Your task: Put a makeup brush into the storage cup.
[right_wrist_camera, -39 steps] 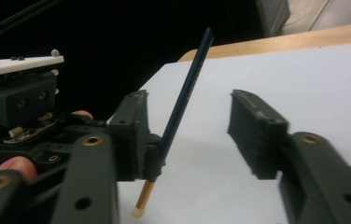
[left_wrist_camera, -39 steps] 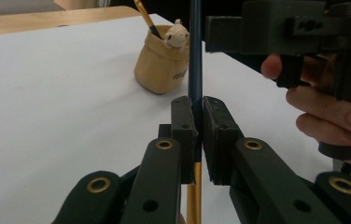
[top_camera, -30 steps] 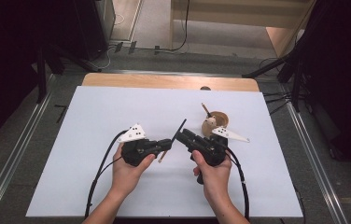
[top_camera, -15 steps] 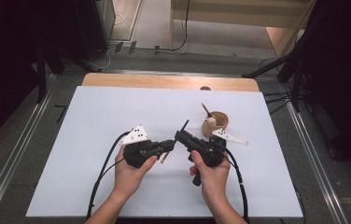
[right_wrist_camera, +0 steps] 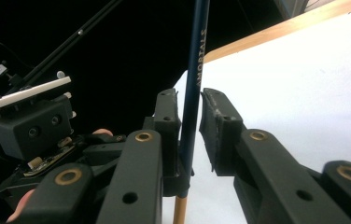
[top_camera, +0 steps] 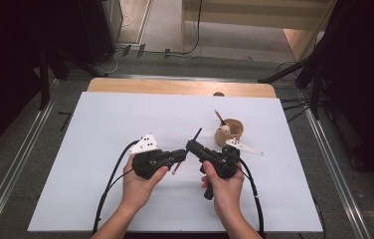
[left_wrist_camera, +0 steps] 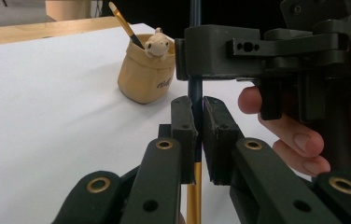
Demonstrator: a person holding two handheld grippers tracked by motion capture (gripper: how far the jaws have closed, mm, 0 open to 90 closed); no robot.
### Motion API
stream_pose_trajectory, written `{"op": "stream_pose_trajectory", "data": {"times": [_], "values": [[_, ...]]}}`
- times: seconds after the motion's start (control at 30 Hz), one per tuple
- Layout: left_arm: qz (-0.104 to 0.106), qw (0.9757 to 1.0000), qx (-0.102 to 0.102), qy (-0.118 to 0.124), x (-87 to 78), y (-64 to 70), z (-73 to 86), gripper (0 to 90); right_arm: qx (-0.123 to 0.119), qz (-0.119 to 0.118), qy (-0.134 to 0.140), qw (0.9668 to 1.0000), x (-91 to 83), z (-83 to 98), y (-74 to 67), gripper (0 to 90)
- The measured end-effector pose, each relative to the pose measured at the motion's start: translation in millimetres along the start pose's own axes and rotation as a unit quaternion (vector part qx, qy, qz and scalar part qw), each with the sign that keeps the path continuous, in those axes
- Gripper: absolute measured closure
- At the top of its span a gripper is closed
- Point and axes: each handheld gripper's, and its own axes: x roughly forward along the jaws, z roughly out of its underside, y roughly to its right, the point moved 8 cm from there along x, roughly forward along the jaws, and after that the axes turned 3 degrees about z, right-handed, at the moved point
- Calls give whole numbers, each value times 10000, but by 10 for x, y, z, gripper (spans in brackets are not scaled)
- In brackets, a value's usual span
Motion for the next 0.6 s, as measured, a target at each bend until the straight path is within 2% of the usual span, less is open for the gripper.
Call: {"op": "stream_pose_trajectory", "data": {"times": [0.2,0.43,0.6], "values": [[11,10000,13,-16,4,3,4,845,36,-22,-50,10000,6,14,-13,848],[15,10000,8,-16,4,1,5,844,-108,4,-8,9999,10,13,-17,854],[60,9999,-85,9,9,3,6,840,-182,23,-13,9998,6,11,-21,855]]}}
